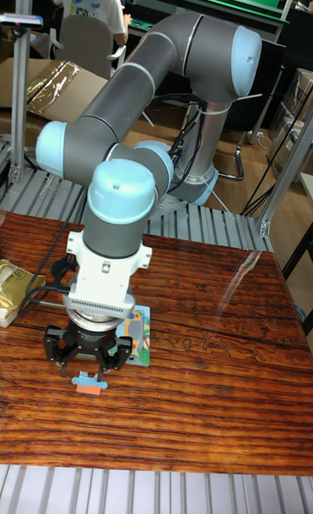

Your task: Assemble one piece of a puzzle

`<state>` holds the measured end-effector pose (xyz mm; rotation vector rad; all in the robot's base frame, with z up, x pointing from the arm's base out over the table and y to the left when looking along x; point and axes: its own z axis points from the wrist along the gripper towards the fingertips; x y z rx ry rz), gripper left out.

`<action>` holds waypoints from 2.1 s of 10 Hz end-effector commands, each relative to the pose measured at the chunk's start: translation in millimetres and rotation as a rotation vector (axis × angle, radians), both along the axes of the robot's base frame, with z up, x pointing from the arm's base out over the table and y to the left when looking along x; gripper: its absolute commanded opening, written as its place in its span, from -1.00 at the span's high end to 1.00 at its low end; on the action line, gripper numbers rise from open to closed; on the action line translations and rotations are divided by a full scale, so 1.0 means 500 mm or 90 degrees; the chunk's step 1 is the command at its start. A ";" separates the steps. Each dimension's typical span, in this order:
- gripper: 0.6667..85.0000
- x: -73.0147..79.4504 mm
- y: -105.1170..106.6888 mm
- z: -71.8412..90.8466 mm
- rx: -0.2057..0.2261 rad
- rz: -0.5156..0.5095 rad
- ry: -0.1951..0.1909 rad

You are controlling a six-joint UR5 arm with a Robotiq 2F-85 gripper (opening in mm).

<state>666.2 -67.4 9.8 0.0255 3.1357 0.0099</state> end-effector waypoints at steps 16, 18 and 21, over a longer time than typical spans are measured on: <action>-0.55 0.014 0.026 -0.016 0.036 0.008 -0.020; -0.56 0.017 0.028 -0.022 0.047 -0.002 -0.024; -0.57 0.017 0.028 -0.024 0.050 -0.002 -0.025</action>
